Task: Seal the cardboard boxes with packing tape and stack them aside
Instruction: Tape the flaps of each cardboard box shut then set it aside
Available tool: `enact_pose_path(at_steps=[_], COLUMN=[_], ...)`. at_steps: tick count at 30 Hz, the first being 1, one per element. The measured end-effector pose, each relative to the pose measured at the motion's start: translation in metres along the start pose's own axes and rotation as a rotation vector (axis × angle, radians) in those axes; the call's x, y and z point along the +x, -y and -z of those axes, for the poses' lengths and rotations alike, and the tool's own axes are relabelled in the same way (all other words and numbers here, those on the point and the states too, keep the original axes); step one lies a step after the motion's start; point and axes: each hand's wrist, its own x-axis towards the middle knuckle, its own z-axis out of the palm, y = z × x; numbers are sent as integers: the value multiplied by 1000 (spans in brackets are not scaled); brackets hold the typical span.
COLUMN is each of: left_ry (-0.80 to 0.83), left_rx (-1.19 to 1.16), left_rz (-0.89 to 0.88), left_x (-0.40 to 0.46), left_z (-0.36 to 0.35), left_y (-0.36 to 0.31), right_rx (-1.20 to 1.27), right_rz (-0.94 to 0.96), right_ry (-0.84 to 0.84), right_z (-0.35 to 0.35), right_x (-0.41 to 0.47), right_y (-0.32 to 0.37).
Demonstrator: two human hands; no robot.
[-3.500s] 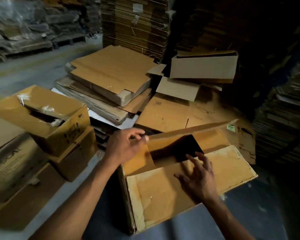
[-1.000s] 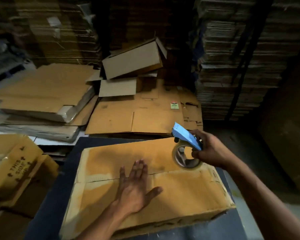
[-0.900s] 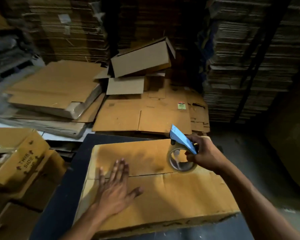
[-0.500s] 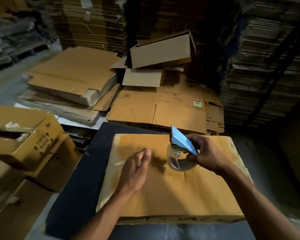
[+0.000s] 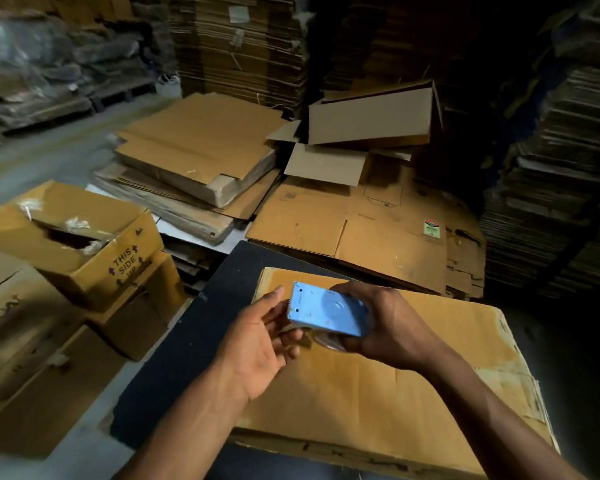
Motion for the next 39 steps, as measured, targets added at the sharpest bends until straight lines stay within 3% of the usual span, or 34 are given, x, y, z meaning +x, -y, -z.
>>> enact_pose_path(at_steps=[3, 9, 12, 17, 30, 36, 39], left_ry=[-140, -390, -427, -499, -463, -327, -366], left_rx=[-36, 169, 229, 229, 285, 55, 66], left_rz=[-62, -309, -298, -268, -185, -31, -53], left_x=[9, 40, 47, 69, 111, 124, 132], left_z=[7, 58, 90, 110, 148, 143, 141], left_y=[-5, -40, -52, -30, 14, 43, 60], right_rx=[52, -42, -114, -212, -315, -485, -619], right_rz=[40, 59, 34, 4, -39, -111, -134], right_ry=[6, 108, 185, 309, 427, 474, 541], right_z=[-6, 18, 36, 3, -34, -51, -59], right_x=[17, 27, 21, 28, 45, 56, 59], right_y=[19, 18, -3, -10, -4, 11, 17])
